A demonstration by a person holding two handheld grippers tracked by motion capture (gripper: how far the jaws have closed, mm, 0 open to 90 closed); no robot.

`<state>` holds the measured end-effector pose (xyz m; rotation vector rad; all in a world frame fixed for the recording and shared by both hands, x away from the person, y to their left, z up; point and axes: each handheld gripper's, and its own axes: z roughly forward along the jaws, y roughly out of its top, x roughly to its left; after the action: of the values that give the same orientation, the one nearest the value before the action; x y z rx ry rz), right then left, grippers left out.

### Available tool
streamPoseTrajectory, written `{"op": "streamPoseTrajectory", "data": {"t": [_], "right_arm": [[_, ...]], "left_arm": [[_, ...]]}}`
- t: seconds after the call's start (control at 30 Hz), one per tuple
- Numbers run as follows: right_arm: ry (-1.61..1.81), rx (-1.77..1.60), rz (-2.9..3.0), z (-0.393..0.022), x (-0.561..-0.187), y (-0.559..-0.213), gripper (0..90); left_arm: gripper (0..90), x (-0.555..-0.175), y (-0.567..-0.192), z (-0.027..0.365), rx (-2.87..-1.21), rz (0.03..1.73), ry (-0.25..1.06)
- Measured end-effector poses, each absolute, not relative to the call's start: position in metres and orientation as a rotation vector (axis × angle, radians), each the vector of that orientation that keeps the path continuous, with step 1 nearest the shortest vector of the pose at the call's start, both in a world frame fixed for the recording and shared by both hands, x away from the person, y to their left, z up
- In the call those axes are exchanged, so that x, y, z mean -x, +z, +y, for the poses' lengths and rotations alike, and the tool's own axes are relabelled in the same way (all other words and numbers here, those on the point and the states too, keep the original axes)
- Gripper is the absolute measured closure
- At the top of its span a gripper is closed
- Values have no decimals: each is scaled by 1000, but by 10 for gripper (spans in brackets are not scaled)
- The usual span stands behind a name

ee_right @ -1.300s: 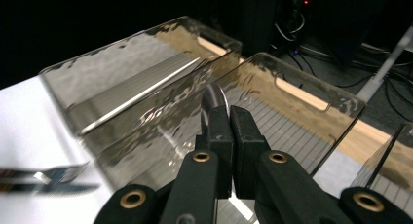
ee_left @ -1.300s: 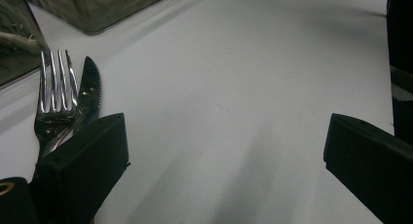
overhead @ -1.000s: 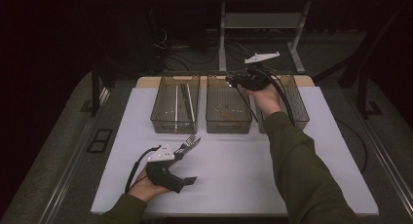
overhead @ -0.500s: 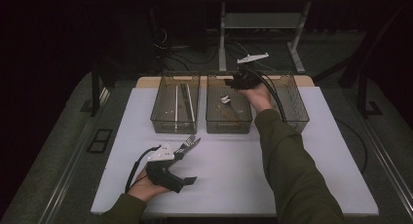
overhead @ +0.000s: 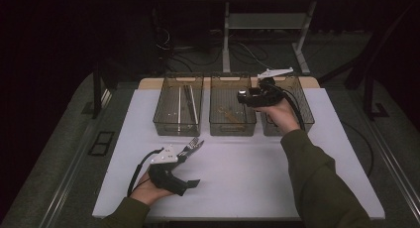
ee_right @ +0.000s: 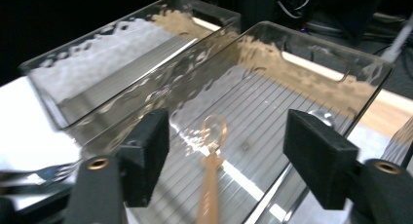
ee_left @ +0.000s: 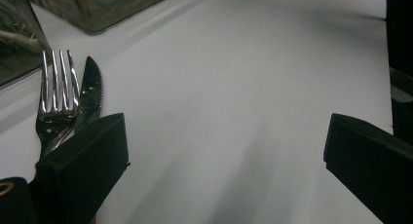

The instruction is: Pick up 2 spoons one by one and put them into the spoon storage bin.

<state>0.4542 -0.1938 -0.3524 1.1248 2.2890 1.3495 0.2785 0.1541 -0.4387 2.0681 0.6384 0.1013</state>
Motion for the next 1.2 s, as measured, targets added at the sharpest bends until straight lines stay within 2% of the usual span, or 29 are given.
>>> {"op": "streamPoseTrajectory", "data": {"t": [0.3, 0.73, 1.2], "right_arm": [[1330, -1098, 2276, -215, -412, -355, 197], [1366, -1042, 2273, -246, -355, -377, 172], [1360, -1066, 2295, -274, -301, -419, 172]], "left_arm": [[3, -279, -439, 155, -2080, 663, 119], [5, -279, -439, 157, -2063, 682, 131], [17, -281, -438, 159, -2048, 706, 144]]}}
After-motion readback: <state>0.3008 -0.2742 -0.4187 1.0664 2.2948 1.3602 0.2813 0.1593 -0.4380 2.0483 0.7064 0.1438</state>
